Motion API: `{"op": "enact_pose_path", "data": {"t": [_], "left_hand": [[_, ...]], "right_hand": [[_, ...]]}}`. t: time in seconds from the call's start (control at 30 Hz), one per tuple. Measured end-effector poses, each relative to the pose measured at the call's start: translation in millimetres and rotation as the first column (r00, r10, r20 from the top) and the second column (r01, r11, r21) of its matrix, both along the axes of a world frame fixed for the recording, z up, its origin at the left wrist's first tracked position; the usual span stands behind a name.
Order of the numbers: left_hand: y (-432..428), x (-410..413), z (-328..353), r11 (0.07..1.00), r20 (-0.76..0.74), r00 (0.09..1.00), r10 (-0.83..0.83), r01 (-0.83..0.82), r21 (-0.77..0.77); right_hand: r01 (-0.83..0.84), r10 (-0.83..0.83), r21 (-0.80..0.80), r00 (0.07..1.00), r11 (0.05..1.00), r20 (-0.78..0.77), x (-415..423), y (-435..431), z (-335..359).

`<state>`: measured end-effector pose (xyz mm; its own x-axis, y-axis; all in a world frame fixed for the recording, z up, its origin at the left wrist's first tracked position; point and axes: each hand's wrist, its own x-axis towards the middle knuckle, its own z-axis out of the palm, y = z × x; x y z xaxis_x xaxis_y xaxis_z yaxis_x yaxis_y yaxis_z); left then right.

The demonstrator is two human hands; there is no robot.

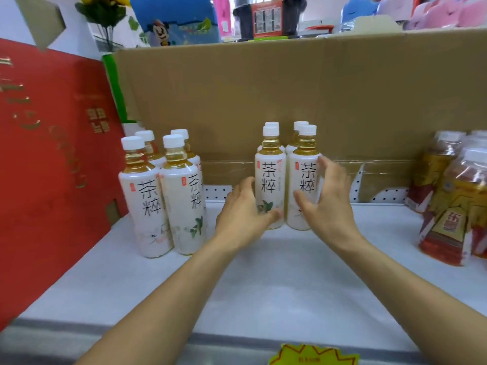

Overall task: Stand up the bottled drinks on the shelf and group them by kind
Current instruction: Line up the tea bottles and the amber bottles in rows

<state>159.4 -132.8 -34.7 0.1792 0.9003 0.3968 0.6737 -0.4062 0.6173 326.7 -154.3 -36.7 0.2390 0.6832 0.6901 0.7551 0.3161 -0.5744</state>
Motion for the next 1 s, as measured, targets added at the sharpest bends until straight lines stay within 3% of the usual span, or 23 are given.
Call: {"op": "enact_pose_path", "data": {"t": [0.07, 0.13, 0.2, 0.27, 0.3, 0.37, 0.43, 0.5, 0.73, 0.9, 1.0], "left_hand": [[-30, -21, 0, 0.987, -0.04, 0.999, 0.014, -0.007, 0.161], [-52, -49, -8, 0.938, -0.043, 0.998, 0.043, -0.025, 0.346], [-61, -81, -20, 0.865, -0.011, 0.994, 0.106, -0.087, 0.495], [-59, -112, -28, 0.799, 0.078, 0.968, 0.238, -0.241, 0.55], [-57, -125, -29, 0.783, 0.142, 0.941, 0.306, -0.334, 0.525], [-46, -146, -27, 0.826, 0.269, 0.885, 0.38, -0.455, 0.332], [-31, -161, -22, 0.918, 0.357, 0.867, 0.348, -0.392, 0.058], [-20, -170, -18, 0.952, 0.385, 0.871, 0.305, -0.29, -0.097], [-27, -156, -18, 0.986, 0.359, 0.923, 0.137, -0.09, -0.143], [-29, -95, -20, 0.995, 0.225, 0.974, 0.026, -0.003, -0.102], [-29, -55, -15, 0.987, 0.22, 0.974, -0.05, 0.082, -0.138]], "right_hand": [[-0.056, 0.048, 0.167, 0.997, 0.984, 0.053, -21, -12, 5], [-0.19, 0.18, 0.149, 0.98, 0.97, 0.081, -46, -18, 6], [-0.336, 0.337, -0.041, 0.941, 0.941, 0.035, -77, -20, 6], [-0.459, 0.46, -0.279, 0.885, 0.844, -0.066, -106, -15, 5], [-0.508, 0.493, -0.363, 0.858, 0.781, -0.141, -120, -12, 4], [-0.579, 0.503, -0.436, 0.815, 0.689, -0.287, -144, -2, -1], [-0.602, 0.477, -0.426, 0.797, 0.675, -0.371, -161, 8, -6], [-0.592, 0.453, -0.39, 0.799, 0.705, -0.394, -171, 13, -10], [-0.548, 0.46, -0.312, 0.831, 0.776, -0.313, -134, -14, -9], [-0.229, 0.133, -0.37, 0.954, 0.9, -0.268, -63, -39, -13], [-0.209, 0.107, -0.339, 0.949, 0.917, -0.296, -28, -45, -17]]}}
